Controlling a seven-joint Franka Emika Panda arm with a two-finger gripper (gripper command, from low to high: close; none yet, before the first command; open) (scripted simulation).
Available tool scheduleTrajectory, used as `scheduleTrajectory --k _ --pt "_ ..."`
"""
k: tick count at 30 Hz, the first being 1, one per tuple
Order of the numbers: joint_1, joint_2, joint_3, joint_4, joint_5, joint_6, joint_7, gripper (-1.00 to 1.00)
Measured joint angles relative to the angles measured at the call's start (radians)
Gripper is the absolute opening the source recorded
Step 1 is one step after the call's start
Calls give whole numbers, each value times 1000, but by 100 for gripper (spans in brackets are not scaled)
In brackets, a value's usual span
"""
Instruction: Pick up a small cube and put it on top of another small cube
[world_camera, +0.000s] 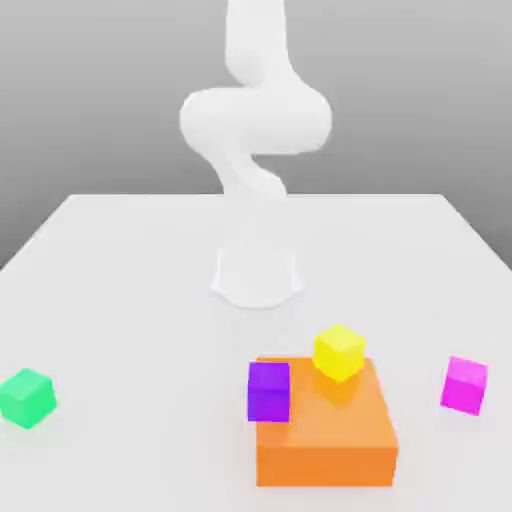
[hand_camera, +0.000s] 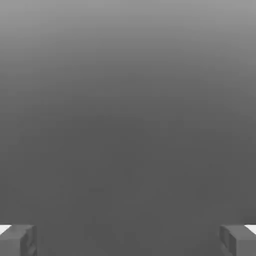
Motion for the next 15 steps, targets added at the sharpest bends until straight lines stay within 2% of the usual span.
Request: scheduleTrajectory --k 15 --pt "-128 434 431 -132 -174 188 643 0"
